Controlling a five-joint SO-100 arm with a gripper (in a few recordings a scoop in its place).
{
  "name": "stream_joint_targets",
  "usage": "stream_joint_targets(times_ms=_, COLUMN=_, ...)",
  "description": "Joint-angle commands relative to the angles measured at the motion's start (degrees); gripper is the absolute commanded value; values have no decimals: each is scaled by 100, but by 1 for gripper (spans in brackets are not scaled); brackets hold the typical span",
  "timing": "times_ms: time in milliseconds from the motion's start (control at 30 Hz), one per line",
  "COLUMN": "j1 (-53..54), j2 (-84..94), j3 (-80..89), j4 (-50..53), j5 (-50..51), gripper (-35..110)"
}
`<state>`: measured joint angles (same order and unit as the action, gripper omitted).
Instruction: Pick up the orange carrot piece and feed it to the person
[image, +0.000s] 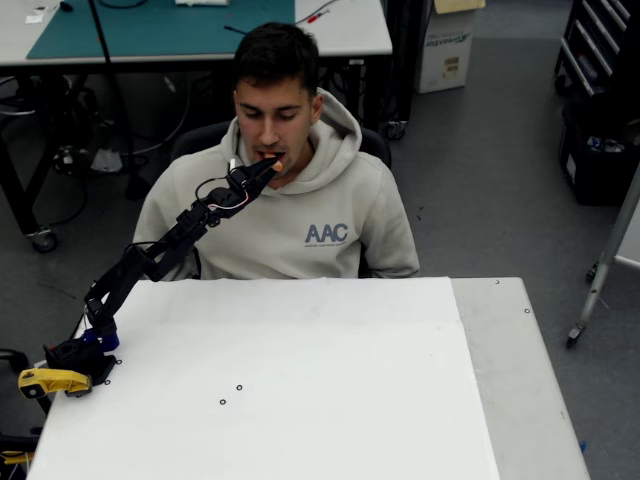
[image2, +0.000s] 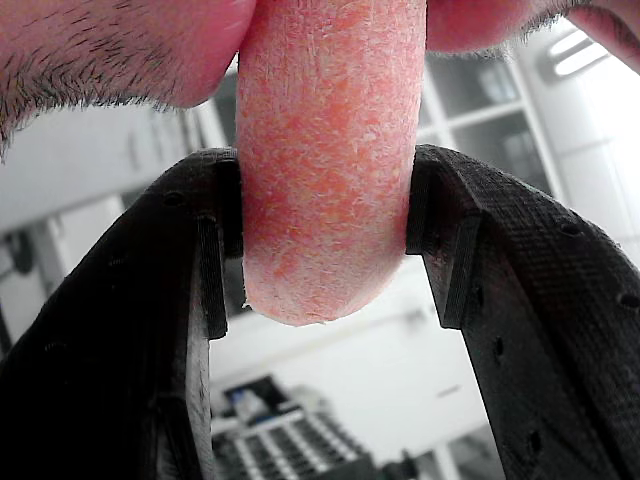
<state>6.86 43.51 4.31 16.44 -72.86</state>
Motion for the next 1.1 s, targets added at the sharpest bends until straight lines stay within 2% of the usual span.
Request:
stream_joint_targets(times_ms=0, j1=-26, j2=352, j3=-70, j4=-105, j5=-88, gripper=-2)
stream_joint_targets(times_ms=367, j1=-26, j2=439, j3=-132, j4=-123, j5=-88, gripper=0)
stream_joint_targets(times_ms=700, j1=-26, j2=413, j3=-158, j4=-123, j5=-18, gripper=26)
stream_joint_targets(times_ms=1067, j1=88, j2=448, j3=-167, j4=-132, j5=-18, gripper=26)
